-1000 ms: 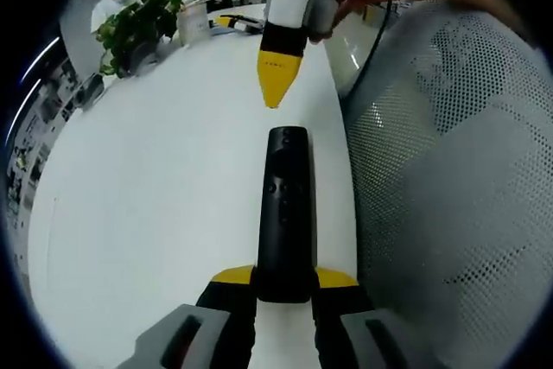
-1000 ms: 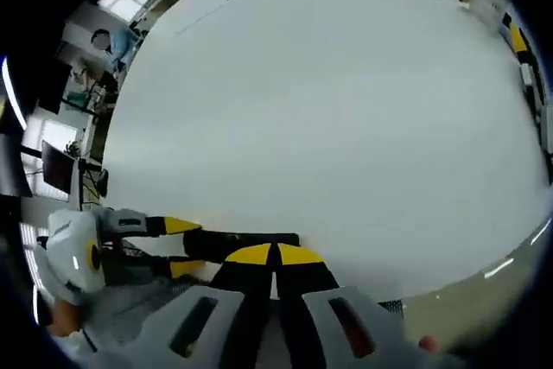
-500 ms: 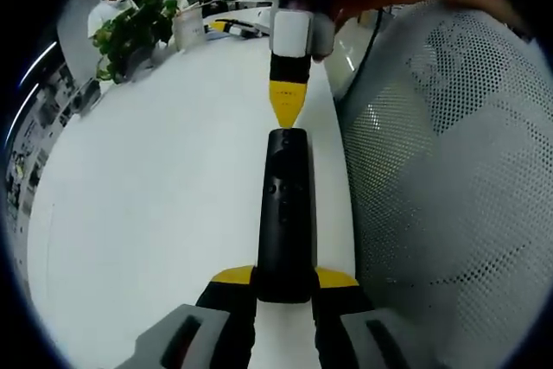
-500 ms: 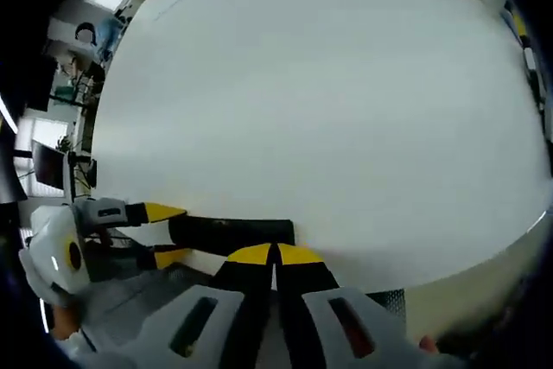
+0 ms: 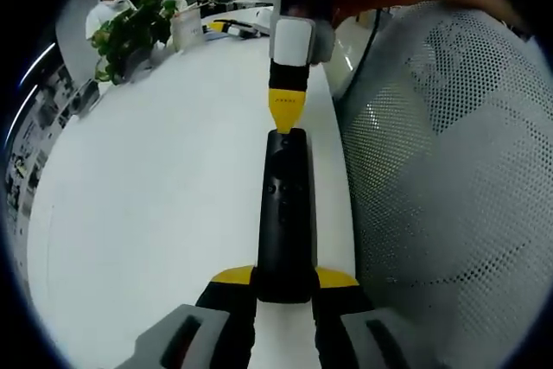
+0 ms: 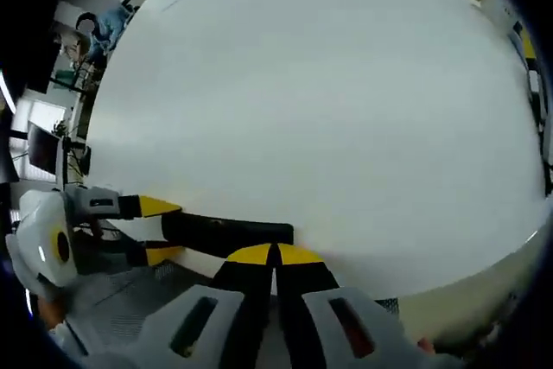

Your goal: Press the specified remote control buttons in sequence, fully releasing each button before pressing the next.

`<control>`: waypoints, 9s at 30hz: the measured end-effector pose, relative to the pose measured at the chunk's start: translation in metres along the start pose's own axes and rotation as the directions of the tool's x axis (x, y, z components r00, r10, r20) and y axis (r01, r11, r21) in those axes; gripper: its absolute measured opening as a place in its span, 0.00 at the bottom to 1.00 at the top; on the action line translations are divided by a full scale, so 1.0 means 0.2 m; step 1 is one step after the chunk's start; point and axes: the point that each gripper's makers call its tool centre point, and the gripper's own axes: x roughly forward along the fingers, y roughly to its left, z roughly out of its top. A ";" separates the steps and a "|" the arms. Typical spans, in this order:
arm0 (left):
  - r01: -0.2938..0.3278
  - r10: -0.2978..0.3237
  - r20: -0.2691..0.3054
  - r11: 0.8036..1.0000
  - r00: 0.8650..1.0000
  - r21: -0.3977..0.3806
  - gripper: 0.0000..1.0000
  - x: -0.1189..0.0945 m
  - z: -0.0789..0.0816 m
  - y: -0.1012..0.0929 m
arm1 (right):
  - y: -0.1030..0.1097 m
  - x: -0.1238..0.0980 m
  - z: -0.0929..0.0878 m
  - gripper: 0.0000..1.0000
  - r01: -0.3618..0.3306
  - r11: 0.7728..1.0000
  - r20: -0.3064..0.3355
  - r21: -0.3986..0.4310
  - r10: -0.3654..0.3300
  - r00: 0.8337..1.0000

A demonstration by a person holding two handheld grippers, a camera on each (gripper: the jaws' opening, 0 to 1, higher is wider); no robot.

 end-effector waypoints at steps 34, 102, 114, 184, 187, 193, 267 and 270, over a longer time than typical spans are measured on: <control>0.004 -0.004 -0.008 1.000 1.000 0.006 0.24 0.00 0.00 0.00 | 0.05 0.00 0.03 0.00 -0.018 0.997 0.026 -0.070 0.020 0.999; 0.000 0.000 0.004 1.000 1.000 -0.002 0.25 0.00 0.00 0.00 | 0.14 0.04 0.02 0.00 -0.016 0.992 0.008 -0.123 0.018 1.000; 0.001 -0.001 0.000 1.000 1.000 0.002 0.25 0.00 0.00 0.00 | 0.14 0.04 0.03 0.00 0.006 0.985 0.006 -0.171 -0.004 1.000; -0.005 0.005 0.009 1.000 1.000 -0.008 0.25 0.00 0.01 0.00 | 0.25 0.06 0.04 0.00 -0.104 0.985 0.016 -0.139 0.107 0.994; -0.005 0.005 0.011 1.000 1.000 -0.010 0.25 0.00 0.01 0.00 | 0.24 0.07 0.03 0.00 -0.084 0.983 0.006 -0.166 0.086 0.996; -0.004 0.005 0.011 1.000 1.000 -0.008 0.25 0.00 0.01 0.00 | 0.24 0.07 0.02 0.00 -0.075 0.977 0.008 -0.200 0.078 0.997; -0.007 0.007 0.005 1.000 1.000 -0.011 0.25 0.01 0.01 0.00 | 0.19 0.04 0.01 0.00 -0.052 0.985 0.000 -0.162 0.053 0.999; -0.007 0.007 0.003 1.000 1.000 -0.011 0.25 0.01 0.01 0.00 | 0.19 0.05 0.01 0.00 -0.046 0.983 0.000 -0.177 0.047 0.999</control>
